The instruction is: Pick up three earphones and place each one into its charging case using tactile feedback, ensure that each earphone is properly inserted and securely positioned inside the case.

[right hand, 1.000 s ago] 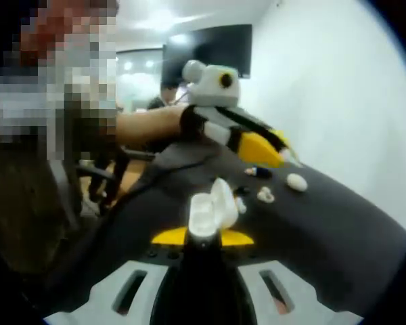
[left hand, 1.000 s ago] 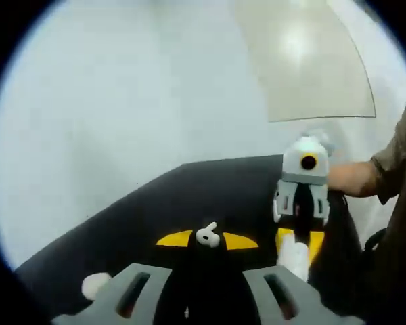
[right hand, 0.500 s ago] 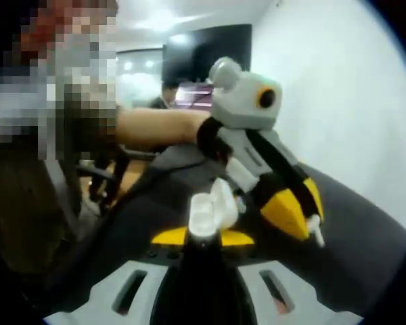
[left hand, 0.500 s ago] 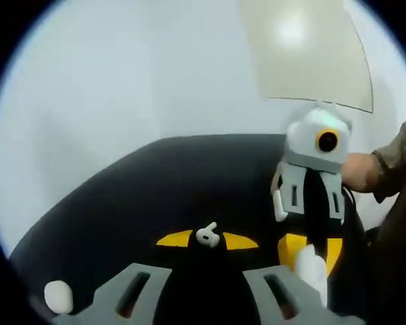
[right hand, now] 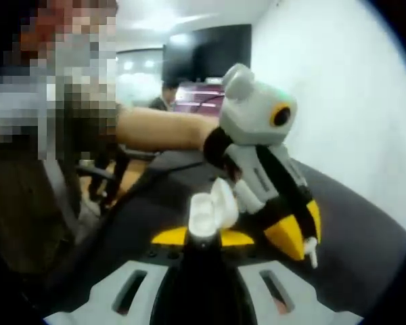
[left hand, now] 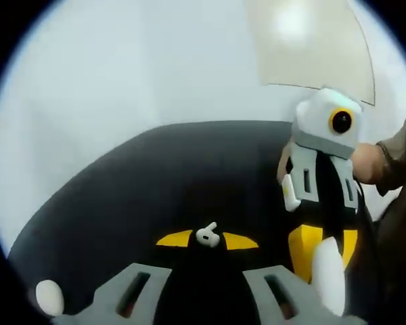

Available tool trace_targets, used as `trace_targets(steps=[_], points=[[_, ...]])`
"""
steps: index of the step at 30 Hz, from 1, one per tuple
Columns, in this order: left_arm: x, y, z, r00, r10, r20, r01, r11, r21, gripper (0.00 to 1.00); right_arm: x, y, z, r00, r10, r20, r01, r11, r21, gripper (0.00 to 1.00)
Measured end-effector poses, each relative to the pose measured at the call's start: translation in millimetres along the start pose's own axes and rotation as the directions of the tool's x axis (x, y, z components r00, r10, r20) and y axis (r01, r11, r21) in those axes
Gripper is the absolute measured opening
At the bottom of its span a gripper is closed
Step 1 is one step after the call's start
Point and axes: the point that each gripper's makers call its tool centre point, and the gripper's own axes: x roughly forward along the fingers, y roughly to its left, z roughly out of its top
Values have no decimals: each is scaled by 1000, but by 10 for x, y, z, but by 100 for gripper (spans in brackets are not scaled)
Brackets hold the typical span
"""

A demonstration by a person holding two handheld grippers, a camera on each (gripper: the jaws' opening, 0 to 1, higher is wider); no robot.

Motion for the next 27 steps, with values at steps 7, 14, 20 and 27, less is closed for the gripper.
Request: trace_targets(steps=[7, 14, 20, 27], points=[[-5, 11, -16, 1000, -5, -3, 4, 1000, -28, 14, -3, -4, -2, 1000, 0, 0, 0, 1000, -4, 17], [-206, 71, 36, 999, 22, 24, -21, 999, -39, 14, -3, 0, -1, 1000, 1, 1, -1, 1000, -4, 17], [-639, 110, 40, 998, 58, 38, -55, 996, -74, 11, -3, 6, 1, 1000, 1, 1, 0, 1000, -4, 17], [-1129, 8, -325, 998, 61, -14, -63, 989, -136, 14, -4, 7, 3, 1000, 1, 1, -1, 1000, -1, 17]])
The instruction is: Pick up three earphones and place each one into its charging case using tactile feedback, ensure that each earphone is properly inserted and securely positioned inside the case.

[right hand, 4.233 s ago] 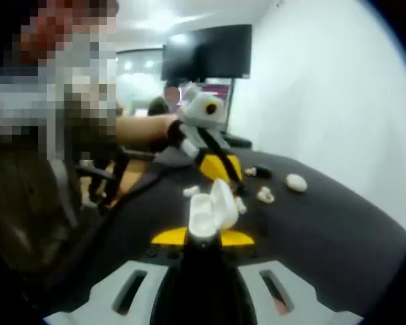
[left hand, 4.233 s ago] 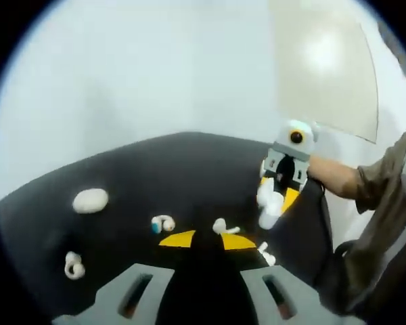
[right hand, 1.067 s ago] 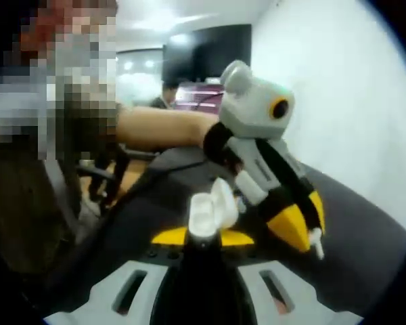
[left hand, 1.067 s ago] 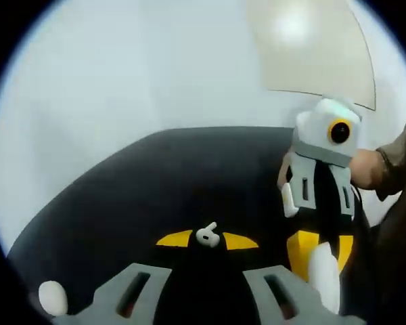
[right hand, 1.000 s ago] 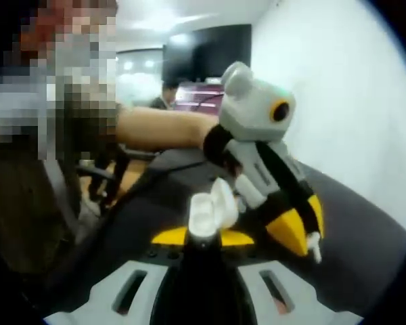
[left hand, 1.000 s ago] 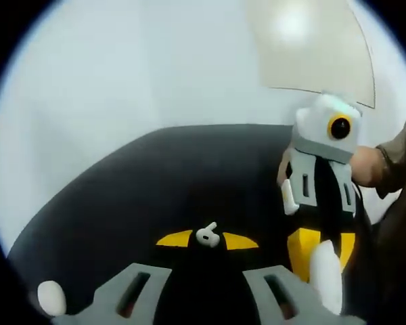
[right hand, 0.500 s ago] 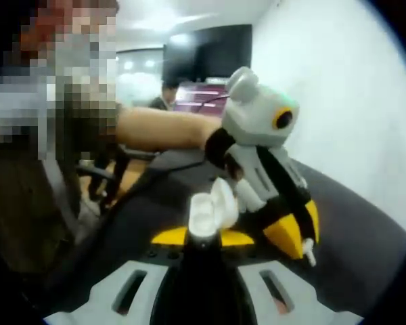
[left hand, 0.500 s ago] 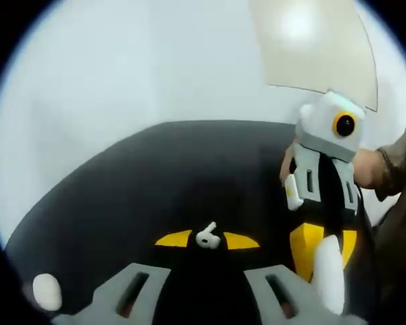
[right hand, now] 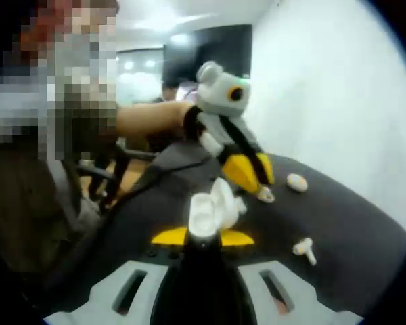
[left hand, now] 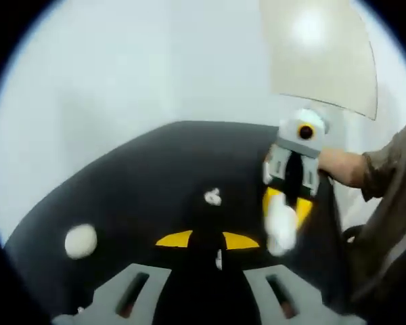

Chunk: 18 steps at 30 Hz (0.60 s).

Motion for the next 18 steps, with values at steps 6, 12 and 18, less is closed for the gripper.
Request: trace_targets(steps=[6, 12, 18], points=[[-49, -96, -182, 1000, 0, 1, 0, 997, -83, 13, -2, 3, 1, 1000, -1, 0, 1, 1000, -3, 17], [29, -70, -273, 999, 20, -39, -25, 992, -120, 18, -5, 6, 2, 1000, -2, -1, 2, 1000, -7, 17], [85, -88, -226, 1000, -7, -23, 1, 975, -221, 15, -7, 6, 1, 1000, -2, -1, 2, 1000, -10, 17]])
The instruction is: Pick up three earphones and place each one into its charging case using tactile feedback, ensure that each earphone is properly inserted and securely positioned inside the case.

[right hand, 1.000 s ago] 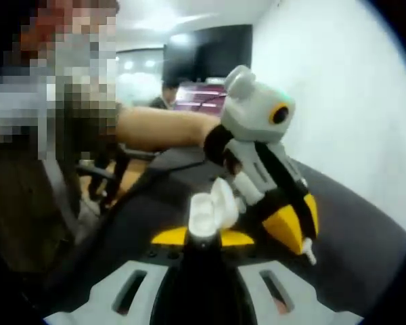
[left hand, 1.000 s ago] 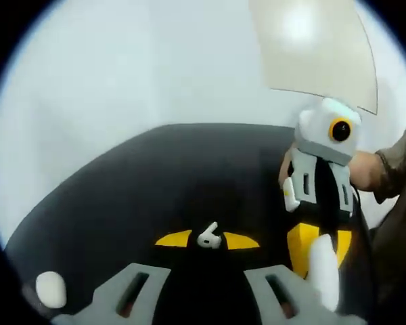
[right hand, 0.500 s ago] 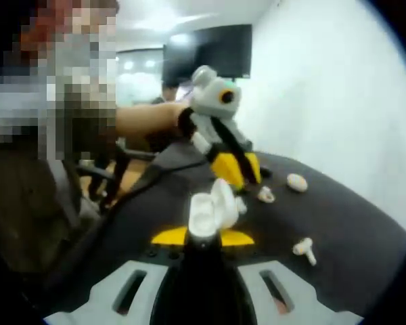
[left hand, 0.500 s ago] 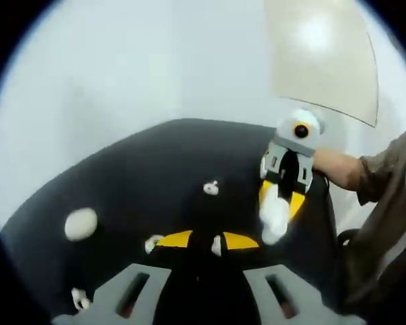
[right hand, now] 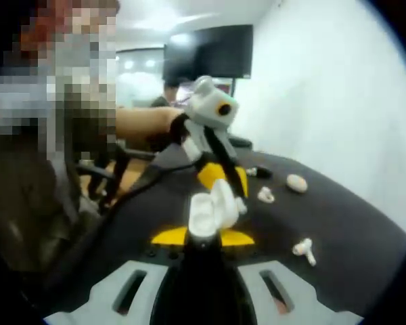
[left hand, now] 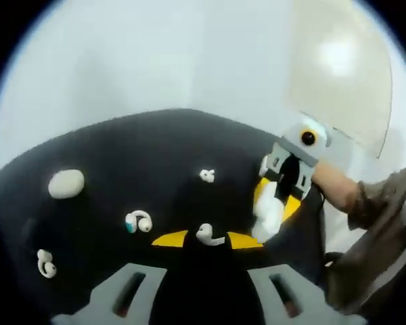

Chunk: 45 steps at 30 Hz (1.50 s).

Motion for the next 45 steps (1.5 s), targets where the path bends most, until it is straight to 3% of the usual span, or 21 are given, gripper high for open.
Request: trace_targets(steps=[5, 15, 21, 23, 26, 32, 36, 41, 45], points=[[33, -28, 17, 1000, -18, 18, 19, 999, -32, 13, 1, 0, 1, 1000, 0, 0, 0, 1000, -3, 17], [98, -27, -25, 1000, -7, -8, 7, 999, -38, 9, 7, -1, 2, 1000, 0, 0, 0, 1000, -3, 17], [26, -51, 1, 999, 7, 33, -9, 997, 76, 8, 9, 1, 2, 1000, 1, 0, -1, 1000, -1, 17], [-12, -67, 54, 997, 2, 77, -18, 978, 206, 8, 9, 0, 2, 1000, 1, 0, -1, 1000, -2, 17], [-83, -122, -4, 996, -29, 90, 12, 982, 187, 8, 8, -4, 0, 1000, 1, 0, -1, 1000, -3, 17], [-135, -75, -29, 993, -8, 114, -15, 979, 201, 8, 7, -5, -3, 1000, -1, 0, 1, 1000, -3, 17], [-189, -55, 8, 988, 27, 152, -74, 948, 309, 8, 6, -7, -4, 1000, 0, 0, 0, 1000, -1, 17], [-248, -107, 29, 982, 23, 188, -87, 937, 340, 8, 8, -3, -4, 1000, 0, 0, 0, 1000, -2, 17], [-357, -145, 166, 970, 34, 243, -141, 886, 442, 8, 8, -3, -5, 1000, 0, 0, 0, 1000, -1, 17]])
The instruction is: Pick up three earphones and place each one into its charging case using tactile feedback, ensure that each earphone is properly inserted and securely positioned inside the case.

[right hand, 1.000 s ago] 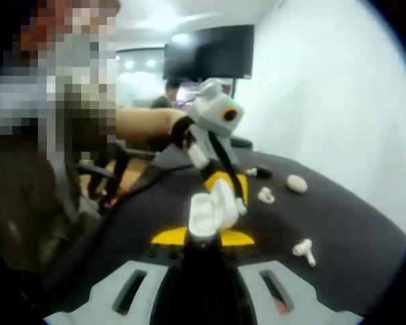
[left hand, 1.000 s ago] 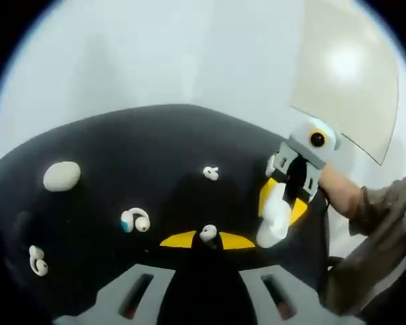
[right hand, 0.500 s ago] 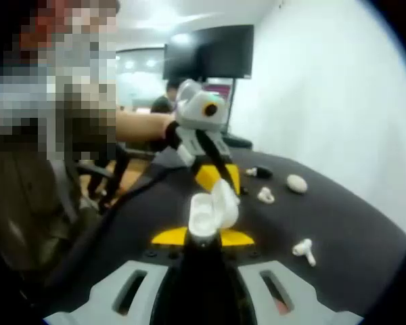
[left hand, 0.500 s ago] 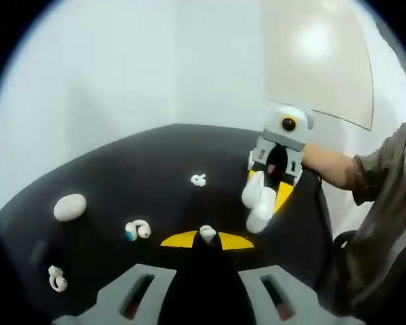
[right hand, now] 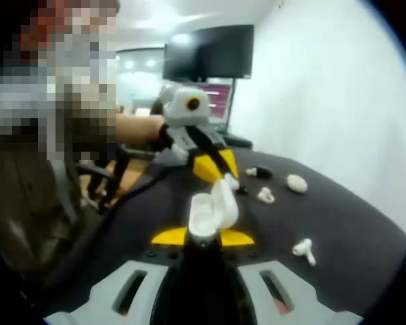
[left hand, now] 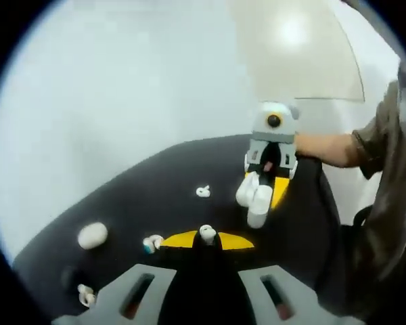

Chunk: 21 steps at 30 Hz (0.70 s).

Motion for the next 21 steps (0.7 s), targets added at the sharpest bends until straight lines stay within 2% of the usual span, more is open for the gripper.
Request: trace_targets(steps=[2, 5, 11, 14, 19, 21], points=[[-38, 7, 108, 999, 11, 30, -12, 999, 29, 8, 0, -1, 0, 1000, 0, 0, 0, 1000, 4, 17], [-56, -7, 194, 999, 13, 42, -15, 998, 58, 8, 0, -1, -1, 1000, 0, -1, 0, 1000, 8, 17], [-20, -203, 378, 996, -51, 72, 41, 991, 131, 8, 1, -3, -2, 1000, 1, -1, -1, 1000, 14, 17], [20, -303, 390, 995, -90, 29, 82, 972, 220, 8, 2, -2, -1, 1000, 1, -1, -1, 1000, 14, 17], [80, -379, 434, 993, -114, -23, 116, 951, 287, 8, 5, 3, 0, 1000, 1, -1, -1, 1000, 15, 17], [95, -391, 439, 992, -116, -49, 126, 936, 329, 8, 5, 3, 0, 1000, 1, -1, -1, 1000, 15, 17]])
